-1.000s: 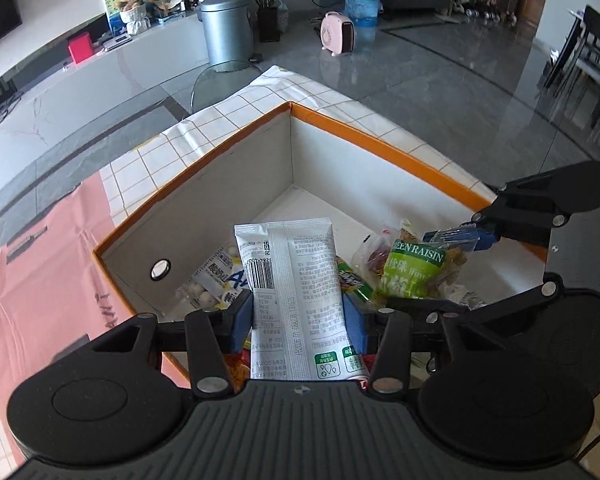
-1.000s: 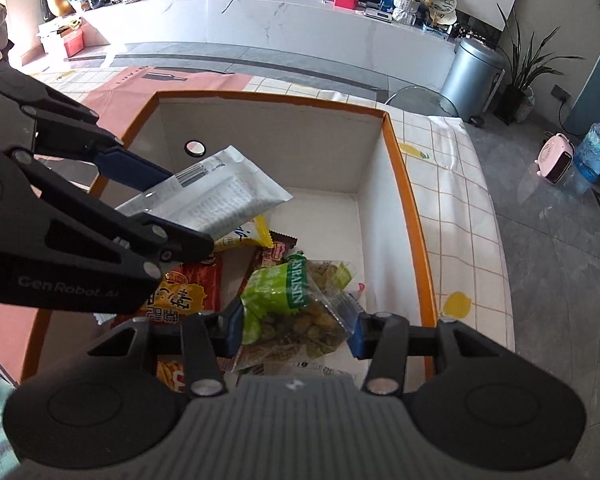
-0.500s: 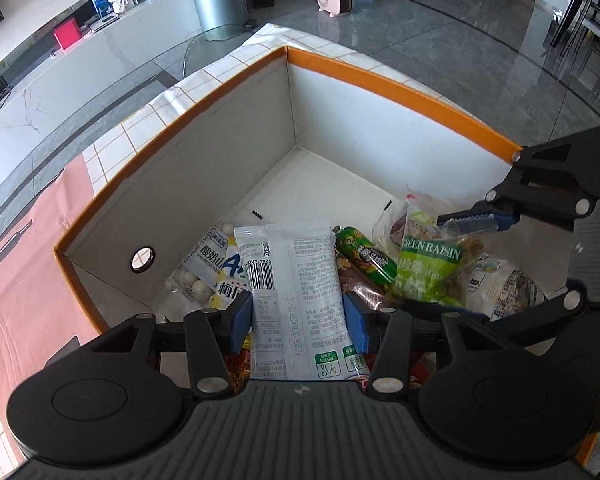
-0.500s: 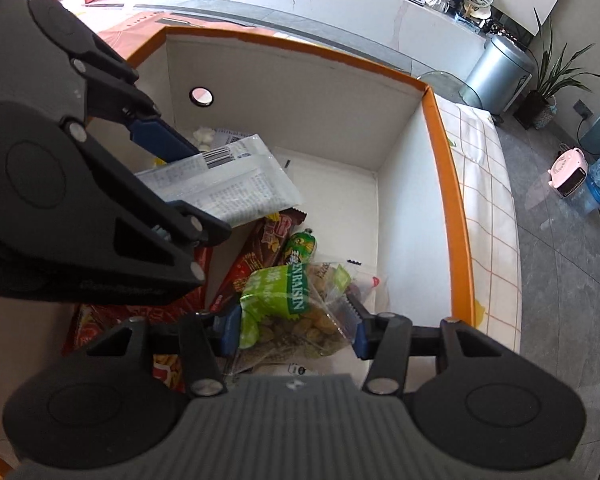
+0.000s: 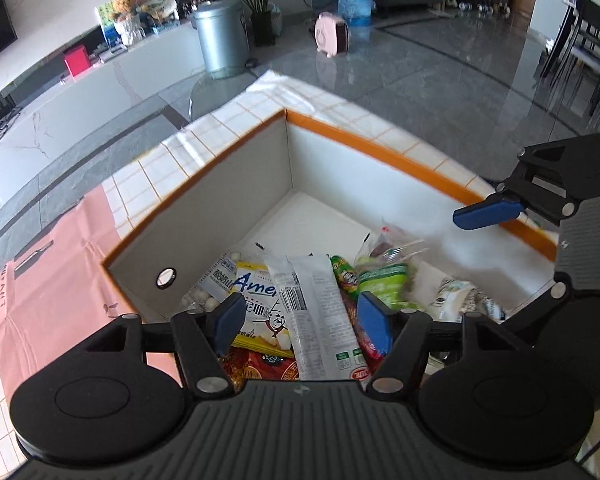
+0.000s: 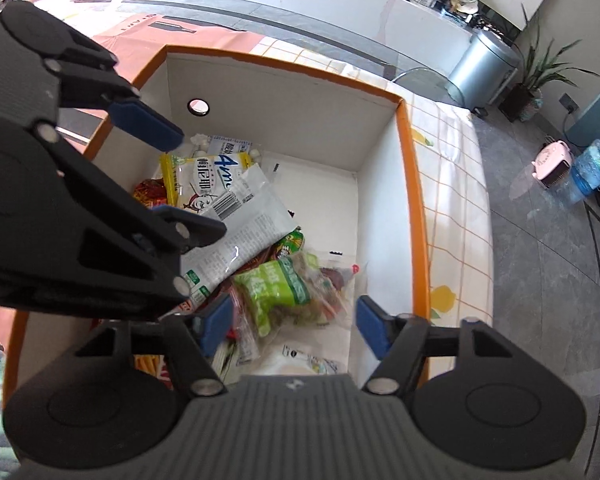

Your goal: Organize snacks

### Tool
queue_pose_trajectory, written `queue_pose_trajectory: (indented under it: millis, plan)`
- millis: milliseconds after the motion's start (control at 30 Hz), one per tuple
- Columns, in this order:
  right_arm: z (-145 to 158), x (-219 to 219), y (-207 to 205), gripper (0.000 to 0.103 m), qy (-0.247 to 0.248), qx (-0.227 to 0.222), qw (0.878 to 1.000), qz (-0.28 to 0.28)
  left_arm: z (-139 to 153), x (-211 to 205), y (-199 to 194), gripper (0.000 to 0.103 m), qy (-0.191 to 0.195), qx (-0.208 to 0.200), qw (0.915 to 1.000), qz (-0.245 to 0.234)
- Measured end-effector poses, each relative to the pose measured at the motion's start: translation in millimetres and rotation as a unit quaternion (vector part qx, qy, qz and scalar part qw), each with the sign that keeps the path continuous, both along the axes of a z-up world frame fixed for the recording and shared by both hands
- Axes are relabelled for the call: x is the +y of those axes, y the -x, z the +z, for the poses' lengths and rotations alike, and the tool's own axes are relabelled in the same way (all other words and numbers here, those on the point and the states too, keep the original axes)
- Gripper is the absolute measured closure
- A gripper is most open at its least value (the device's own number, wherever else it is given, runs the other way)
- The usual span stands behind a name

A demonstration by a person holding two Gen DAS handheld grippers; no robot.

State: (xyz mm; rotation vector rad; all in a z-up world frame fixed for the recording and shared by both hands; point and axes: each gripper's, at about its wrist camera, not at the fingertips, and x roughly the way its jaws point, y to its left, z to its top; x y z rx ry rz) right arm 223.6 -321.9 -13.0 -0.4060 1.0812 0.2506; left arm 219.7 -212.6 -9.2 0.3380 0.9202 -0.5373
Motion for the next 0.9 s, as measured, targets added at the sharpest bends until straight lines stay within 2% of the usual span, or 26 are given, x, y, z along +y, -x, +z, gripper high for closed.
queue_pose_trajectory:
  millis: [233, 400, 567, 733, 900]
  plan:
    - [37, 7, 38, 0.021, -0.027, -0.045, 0.997, -0.055, 40, 40, 40, 0.024, 0.051, -0.051, 0.9968, 0.035]
    - [63, 19, 78, 0.017, -0.082, -0.086, 0.988, -0.096, 61, 75, 74, 0.019, 0.079, -0.089, 0.9909, 0.063]
    - [71, 44, 117, 0.012, -0.115, -0.135, 0.976, -0.125, 63, 112, 109, 0.019, 0.094, -0.119, 0.983, 0.102]
    - [69, 79, 150, 0.012, -0.141, -0.169, 0.965, -0.146, 61, 147, 131, 0.019, 0.104, -0.126, 0.9765, 0.141]
    - [67, 109, 171, 0.011, -0.138, -0.201, 0.957, -0.157, 54, 172, 150, 0.018, 0.078, -0.14, 0.9709, 0.178]
